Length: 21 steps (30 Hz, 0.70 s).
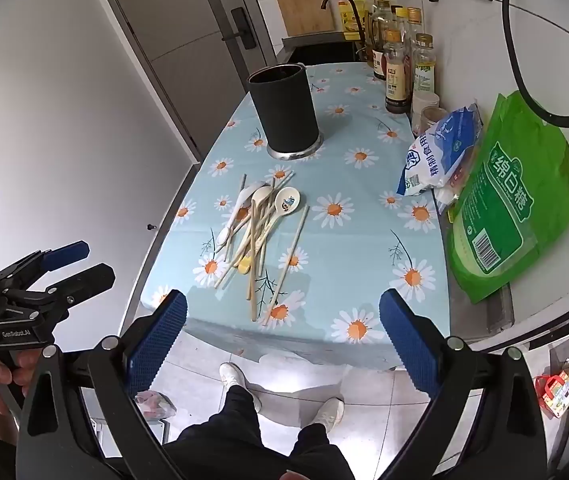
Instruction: Organize utensils
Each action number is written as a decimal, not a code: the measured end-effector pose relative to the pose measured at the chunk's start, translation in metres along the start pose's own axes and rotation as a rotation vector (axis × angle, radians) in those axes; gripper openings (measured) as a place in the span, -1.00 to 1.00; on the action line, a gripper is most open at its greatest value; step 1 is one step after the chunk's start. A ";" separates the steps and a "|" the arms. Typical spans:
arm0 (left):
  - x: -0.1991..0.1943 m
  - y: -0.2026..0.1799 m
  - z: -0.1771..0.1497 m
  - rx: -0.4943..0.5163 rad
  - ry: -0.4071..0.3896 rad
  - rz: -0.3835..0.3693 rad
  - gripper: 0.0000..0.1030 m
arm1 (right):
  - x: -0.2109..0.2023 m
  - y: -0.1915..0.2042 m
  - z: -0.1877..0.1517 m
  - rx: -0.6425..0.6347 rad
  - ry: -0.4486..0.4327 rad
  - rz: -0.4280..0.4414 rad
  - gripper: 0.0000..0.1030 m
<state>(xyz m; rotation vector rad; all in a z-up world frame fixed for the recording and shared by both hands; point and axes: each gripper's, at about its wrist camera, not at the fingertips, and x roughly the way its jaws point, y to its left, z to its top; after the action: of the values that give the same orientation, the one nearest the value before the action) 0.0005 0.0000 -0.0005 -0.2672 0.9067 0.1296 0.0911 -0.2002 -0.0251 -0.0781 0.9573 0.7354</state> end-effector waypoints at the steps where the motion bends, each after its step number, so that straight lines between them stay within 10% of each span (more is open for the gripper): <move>1: 0.000 0.000 0.000 0.001 -0.004 0.000 0.87 | 0.000 -0.001 0.000 0.004 0.003 0.000 0.86; 21: 0.011 -0.005 -0.002 0.008 0.024 -0.026 0.87 | 0.004 -0.001 0.004 -0.007 0.032 0.002 0.86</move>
<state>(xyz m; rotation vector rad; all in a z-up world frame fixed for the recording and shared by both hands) 0.0068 -0.0049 -0.0100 -0.2735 0.9271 0.0987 0.0956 -0.1972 -0.0260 -0.0952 0.9854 0.7416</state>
